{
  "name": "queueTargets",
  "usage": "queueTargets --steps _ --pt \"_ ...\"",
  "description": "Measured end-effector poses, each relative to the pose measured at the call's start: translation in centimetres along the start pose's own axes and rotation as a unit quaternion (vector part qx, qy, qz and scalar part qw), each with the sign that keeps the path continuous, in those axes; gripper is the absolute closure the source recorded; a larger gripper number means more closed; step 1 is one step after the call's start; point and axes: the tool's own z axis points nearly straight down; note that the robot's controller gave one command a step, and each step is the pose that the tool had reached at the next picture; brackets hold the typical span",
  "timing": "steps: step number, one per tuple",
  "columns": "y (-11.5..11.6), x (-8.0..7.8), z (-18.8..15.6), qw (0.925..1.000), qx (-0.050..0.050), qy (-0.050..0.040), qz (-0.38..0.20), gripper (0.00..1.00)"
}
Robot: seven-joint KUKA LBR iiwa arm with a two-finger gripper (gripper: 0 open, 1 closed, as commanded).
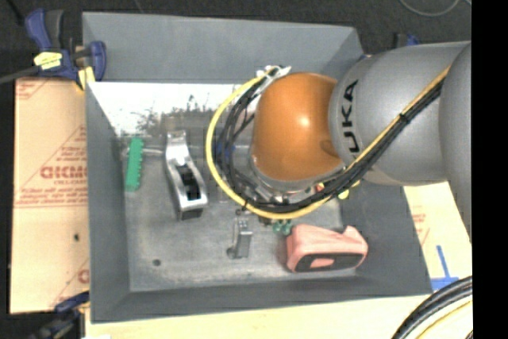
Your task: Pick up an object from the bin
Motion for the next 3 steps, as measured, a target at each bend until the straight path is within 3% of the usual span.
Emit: queueTargets --steps 1,2,3 --pt "0.0 -0.2 -0.4 1.0 0.0 -0.0042 0.002 0.0" --pt "3.3 -7.6 3.0 0.9999 0.0 -0.0045 -0.013 0.0" --pt "3.7 -9.2 4.7 0.988 0.001 -0.0042 -0.154 0.0"
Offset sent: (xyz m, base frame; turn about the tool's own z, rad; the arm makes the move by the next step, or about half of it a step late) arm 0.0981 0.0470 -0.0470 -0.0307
